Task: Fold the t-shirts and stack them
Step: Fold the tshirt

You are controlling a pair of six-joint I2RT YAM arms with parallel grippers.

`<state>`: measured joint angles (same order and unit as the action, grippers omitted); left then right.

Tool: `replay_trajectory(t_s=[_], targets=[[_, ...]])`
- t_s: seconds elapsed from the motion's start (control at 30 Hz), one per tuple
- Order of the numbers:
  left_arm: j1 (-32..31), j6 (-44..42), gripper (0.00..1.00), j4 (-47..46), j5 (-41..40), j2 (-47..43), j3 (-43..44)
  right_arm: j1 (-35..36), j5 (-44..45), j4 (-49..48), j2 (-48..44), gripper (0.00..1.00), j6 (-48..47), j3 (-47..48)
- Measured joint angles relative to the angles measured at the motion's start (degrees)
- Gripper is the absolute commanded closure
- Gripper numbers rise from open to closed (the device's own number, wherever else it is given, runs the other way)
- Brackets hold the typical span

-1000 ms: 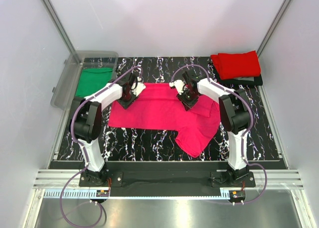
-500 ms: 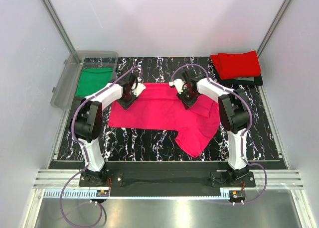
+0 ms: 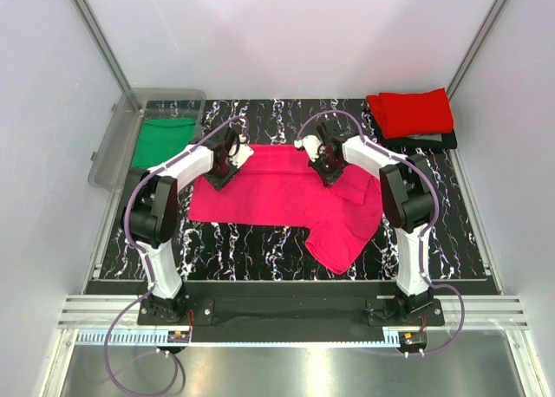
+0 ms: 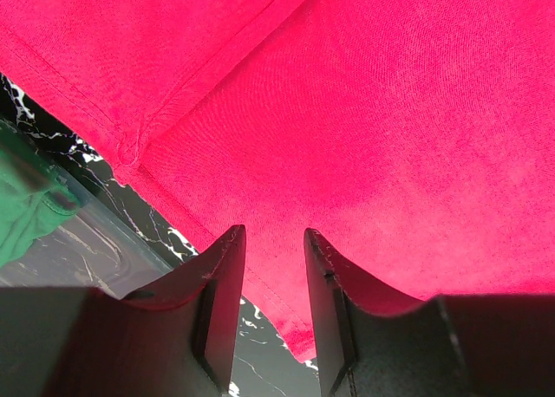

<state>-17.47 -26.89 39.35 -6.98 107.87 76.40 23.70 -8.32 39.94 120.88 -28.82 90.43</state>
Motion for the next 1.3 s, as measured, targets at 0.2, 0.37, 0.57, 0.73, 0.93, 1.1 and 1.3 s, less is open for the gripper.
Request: replay_trajectory(t_s=[0.2, 0.37, 0.57, 0.73, 0.93, 1.1, 1.3], targets=[[0.00, 0.00, 0.62, 0.02, 0.02, 0.00, 0.00, 0.00, 0.07, -0.07, -0.39, 1.00, 0.94, 0.04], [0.00, 0.02, 0.63, 0.07, 0.04, 0.50, 0.44, 0.02, -0.44, 0.72, -2.29, 1.00, 1.84, 0.11], [0.00, 0.02, 0.63, 0.02, 0.04, 0.92, 0.90, 0.44, -1.97, 1.97, -3.61, 1.00, 2.56, 0.44], [0.00, 0.02, 0.63, 0.04, 0.07, 0.94, 0.90, 1.18, -4.11, 3.82, -3.61, 1.00, 2.69, 0.66], [0.00, 0.02, 0.63, 0.04, 0.04, 0.94, 0.90, 2.08, -7.37, 5.79, -3.61, 1.00, 2.67, 1.44], [0.00, 0.02, 0.63, 0.04, 0.04, 0.94, 0.90, 2.25, -8.94, 7.06, -3.61, 1.00, 2.67, 2.84], [0.00, 0.02, 0.63, 0.04, 0.02, 0.94, 0.90, 2.25, -12.35, 9.49, -3.56, 0.74, 3.17, 3.98]])
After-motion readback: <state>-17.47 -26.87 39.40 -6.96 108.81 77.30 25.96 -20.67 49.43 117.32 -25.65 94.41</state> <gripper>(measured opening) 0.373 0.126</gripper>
